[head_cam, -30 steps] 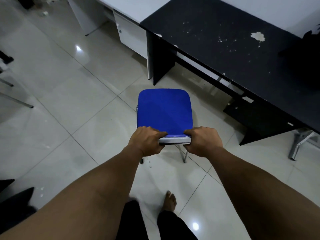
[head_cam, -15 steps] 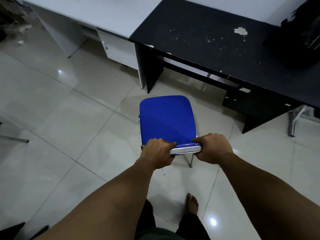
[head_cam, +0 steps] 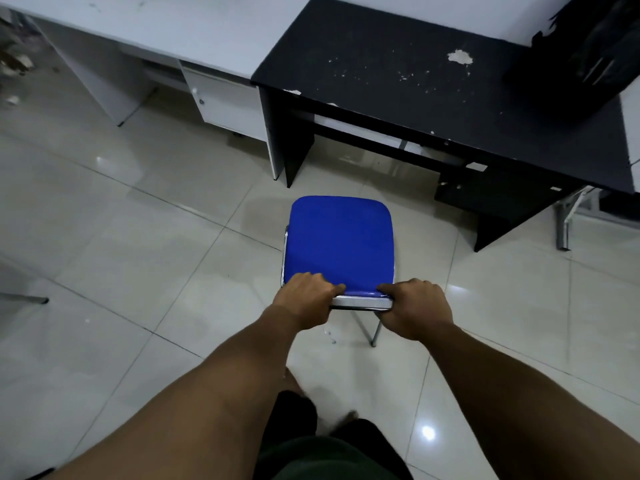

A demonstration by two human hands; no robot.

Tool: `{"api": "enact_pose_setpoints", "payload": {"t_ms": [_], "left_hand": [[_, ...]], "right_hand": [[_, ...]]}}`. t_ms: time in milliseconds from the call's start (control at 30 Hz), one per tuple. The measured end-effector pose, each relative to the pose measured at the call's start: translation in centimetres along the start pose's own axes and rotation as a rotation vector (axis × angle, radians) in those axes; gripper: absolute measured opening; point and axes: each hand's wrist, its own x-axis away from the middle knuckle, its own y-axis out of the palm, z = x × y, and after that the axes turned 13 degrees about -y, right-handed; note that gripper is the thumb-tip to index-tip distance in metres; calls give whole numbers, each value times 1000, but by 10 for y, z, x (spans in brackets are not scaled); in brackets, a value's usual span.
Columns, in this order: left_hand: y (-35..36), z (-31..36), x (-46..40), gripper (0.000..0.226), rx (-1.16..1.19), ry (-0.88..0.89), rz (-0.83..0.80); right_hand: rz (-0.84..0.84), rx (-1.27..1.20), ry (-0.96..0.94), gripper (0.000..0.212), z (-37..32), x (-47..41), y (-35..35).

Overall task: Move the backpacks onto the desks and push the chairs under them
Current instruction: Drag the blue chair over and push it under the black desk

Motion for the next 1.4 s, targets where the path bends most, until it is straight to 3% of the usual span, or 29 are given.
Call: {"api": "enact_pose_setpoints", "payload": {"t_ms": [167,433,700,967,1400], "left_hand": [[-4,0,2,35,-18,-5,35],[-17,-21,-11,59,-29,-136,-117],[-19,-45,-36,56,-19,-119,-130],[-29,-67,-85,67,4,-137,-193],[-62,-99,-201,65,-33,-99,-179]], "right_hand": [[-45,-14,26,31,-5,-2,-7],[-56,-11,83,33,-23,-27,-6],[-52,-17,95,37,-23,-53,-8],[-21,-15,148,37,-7,-94,-17],[14,11,187,36,54,-186,-29]]}}
